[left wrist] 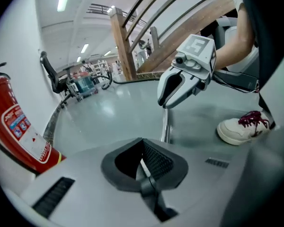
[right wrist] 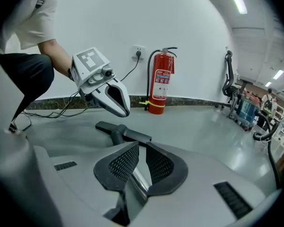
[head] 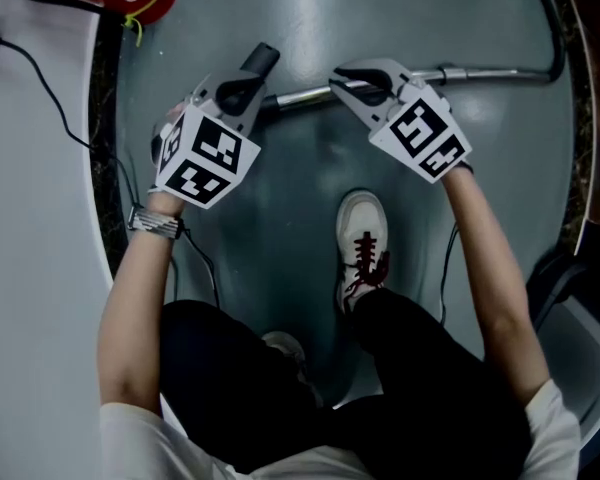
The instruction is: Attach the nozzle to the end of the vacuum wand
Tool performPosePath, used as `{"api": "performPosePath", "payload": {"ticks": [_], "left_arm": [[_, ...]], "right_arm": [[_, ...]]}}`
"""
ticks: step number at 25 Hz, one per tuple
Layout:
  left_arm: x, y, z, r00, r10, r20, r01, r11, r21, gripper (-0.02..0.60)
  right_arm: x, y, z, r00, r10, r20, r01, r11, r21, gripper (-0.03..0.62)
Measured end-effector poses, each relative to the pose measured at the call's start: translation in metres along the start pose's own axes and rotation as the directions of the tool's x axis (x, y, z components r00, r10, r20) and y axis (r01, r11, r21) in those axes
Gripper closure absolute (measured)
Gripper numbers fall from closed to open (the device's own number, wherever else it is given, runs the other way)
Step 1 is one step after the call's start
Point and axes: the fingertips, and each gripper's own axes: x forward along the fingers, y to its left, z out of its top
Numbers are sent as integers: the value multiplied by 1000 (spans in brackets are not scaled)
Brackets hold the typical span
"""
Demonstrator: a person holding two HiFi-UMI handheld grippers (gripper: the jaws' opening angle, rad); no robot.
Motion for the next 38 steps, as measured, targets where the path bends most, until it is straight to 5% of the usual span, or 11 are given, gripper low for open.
{"api": "performPosePath", "payload": {"ticks": [17, 27, 38], "left_arm": [[-57, 14, 80, 966, 70, 248, -49, 995, -89, 581], [-67, 20, 93, 948, 83, 307, -39, 988, -148, 581], [-67, 23, 86, 955, 104, 276, -63, 986, -154, 581]], "right_arm": [[-52, -24, 56, 990, -87, 112, 91, 995, -28, 565], [-60, -28, 69, 979, -102, 175, 95, 994, 49, 568], [-62, -30, 68, 977, -114, 183, 98, 991, 93, 568]]}}
